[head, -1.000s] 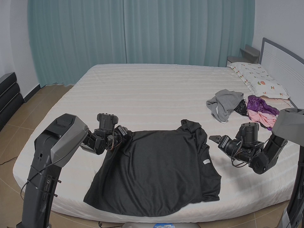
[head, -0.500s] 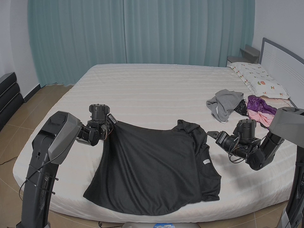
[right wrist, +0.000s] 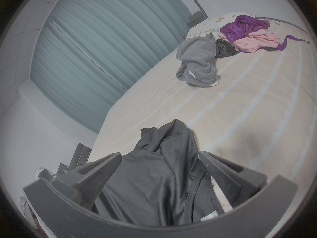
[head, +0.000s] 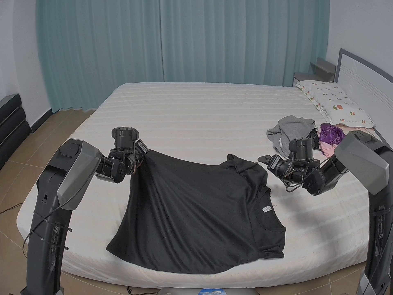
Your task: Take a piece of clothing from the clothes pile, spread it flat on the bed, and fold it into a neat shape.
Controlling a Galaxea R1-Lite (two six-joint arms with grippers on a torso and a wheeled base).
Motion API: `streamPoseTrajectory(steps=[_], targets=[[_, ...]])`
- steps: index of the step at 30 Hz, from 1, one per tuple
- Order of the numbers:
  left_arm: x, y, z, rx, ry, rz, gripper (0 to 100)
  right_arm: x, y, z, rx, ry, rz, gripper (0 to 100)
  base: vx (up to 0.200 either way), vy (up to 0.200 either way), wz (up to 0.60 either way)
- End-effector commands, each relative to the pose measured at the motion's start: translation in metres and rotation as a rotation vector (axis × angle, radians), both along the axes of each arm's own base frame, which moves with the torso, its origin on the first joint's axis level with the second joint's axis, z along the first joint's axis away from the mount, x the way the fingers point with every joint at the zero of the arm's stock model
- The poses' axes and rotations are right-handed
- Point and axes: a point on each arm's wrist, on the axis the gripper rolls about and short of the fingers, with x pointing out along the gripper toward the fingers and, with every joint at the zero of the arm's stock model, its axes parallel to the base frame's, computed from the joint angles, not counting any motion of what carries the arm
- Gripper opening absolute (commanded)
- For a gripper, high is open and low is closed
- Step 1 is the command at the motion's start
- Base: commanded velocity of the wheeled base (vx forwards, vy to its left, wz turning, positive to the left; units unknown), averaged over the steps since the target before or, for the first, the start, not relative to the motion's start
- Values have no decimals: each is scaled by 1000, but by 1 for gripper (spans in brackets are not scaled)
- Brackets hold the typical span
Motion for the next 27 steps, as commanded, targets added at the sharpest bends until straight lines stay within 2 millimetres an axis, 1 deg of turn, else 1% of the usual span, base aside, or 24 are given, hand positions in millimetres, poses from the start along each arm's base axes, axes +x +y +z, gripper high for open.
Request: streamPoseTrajectory(steps=[1, 6, 11, 13, 15, 17, 18, 22, 25, 26, 27], targets=[[0, 3, 9, 32, -18, 23, 0, 28, 4, -31, -12, 62, -3, 100, 0, 0, 0], [3, 17, 9, 60, -23, 63, 0, 41, 4, -39, -14, 68, -7, 100, 0, 0, 0], [4, 31, 10, 78, -27, 117, 0, 48, 6, -47, -14, 78, -6, 100, 0, 0, 0], [4, 33, 9, 79, -22, 119, 0, 49, 7, -49, -15, 77, -3, 100, 0, 0, 0], [4, 34, 3, 81, -12, 121, 0, 51, 7, -50, -8, 73, 5, 100, 0, 0, 0], [4, 34, 3, 81, -12, 121, 0, 52, 7, -50, -8, 73, 5, 100, 0, 0, 0], [4, 32, 0, 79, -6, 120, 0, 55, 8, -54, -13, 66, 10, 100, 0, 0, 0], [4, 30, -1, 79, -3, 116, 0, 61, 10, -57, -26, 47, 25, 100, 0, 0, 0], [3, 28, -3, 76, -1, 114, 0, 69, 16, -70, -53, 32, 48, 100, 0, 0, 0], [3, 28, -3, 76, -1, 114, 0, 69, 16, -70, -53, 32, 48, 100, 0, 0, 0], [3, 28, -4, 77, 1, 113, 0, 71, 21, -79, -68, 52, 62, 100, 0, 0, 0]])
